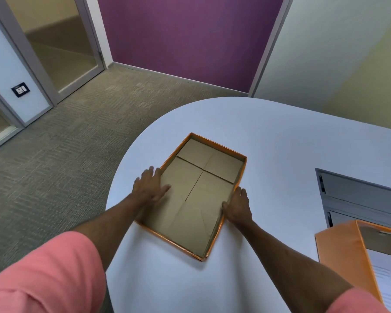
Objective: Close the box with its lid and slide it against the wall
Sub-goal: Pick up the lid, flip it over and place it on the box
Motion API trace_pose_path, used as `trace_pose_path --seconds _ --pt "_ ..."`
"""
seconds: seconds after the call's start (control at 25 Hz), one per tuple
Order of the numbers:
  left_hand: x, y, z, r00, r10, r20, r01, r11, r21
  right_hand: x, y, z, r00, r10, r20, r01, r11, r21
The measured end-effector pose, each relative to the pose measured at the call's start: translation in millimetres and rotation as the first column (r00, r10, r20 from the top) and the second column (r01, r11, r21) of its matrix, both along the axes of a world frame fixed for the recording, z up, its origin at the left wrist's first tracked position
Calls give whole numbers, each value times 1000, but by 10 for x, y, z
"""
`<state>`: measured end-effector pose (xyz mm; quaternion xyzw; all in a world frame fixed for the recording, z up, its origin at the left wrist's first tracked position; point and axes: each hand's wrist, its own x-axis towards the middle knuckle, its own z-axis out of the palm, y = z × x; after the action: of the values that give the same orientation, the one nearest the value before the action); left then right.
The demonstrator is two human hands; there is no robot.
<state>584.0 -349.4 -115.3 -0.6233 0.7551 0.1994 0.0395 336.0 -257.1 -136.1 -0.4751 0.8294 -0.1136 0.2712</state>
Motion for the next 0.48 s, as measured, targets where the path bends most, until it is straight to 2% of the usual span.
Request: trace_pose_path --seconds 0.16,0.32,0.48 --pt "46 22 -124 987 54 -152 -20 975 221 104 16 -52 995 -75 -61 76 997 6" --pt "19 4 -127 946 107 -306 -51 981 186 131 39 -63 986 -158 48 158 987 -7" --pt "-41 40 -5 898 275 -343 -225 958 178 24 69 59 960 -224 168 236 970 -57"
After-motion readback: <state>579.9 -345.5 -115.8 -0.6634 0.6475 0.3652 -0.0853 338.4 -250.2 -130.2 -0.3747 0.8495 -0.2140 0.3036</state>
